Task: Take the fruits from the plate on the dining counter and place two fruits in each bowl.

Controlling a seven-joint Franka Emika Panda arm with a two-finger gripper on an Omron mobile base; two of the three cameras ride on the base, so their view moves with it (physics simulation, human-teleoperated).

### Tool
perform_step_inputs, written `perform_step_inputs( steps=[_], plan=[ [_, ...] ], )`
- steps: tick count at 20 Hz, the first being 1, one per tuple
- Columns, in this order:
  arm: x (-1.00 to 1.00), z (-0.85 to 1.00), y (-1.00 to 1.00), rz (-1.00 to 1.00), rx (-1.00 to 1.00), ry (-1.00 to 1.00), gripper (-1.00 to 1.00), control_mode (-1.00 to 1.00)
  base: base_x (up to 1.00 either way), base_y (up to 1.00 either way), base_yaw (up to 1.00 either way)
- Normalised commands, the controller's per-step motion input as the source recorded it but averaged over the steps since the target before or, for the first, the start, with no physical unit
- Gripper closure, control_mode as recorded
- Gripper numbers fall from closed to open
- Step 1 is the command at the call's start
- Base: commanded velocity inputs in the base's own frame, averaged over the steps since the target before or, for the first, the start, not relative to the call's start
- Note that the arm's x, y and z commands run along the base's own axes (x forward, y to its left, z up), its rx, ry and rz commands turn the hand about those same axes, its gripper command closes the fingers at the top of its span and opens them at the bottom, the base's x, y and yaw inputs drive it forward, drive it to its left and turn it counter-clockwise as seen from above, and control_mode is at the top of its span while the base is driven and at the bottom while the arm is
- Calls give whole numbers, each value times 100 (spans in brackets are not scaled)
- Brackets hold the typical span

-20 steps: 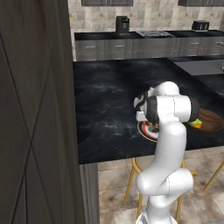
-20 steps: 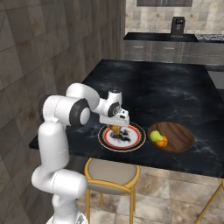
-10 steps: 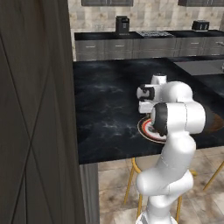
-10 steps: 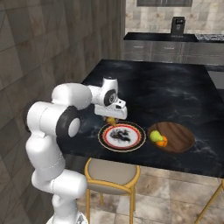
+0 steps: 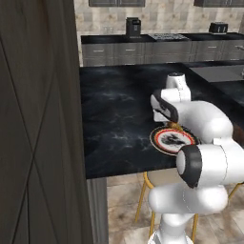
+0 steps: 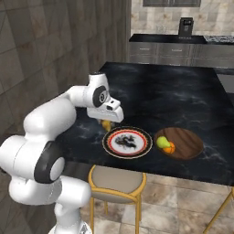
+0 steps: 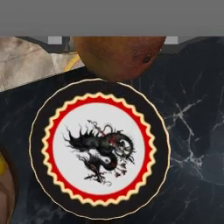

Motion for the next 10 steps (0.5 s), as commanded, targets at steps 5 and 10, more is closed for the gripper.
perform_step_inputs(
  steps=[5,10],
  plan=[
    [-82,51,5,1,-2,-4,100,-100,0,0,0],
    [-66,29,0,0,1,0,100,-100,0,0,0]
  ],
)
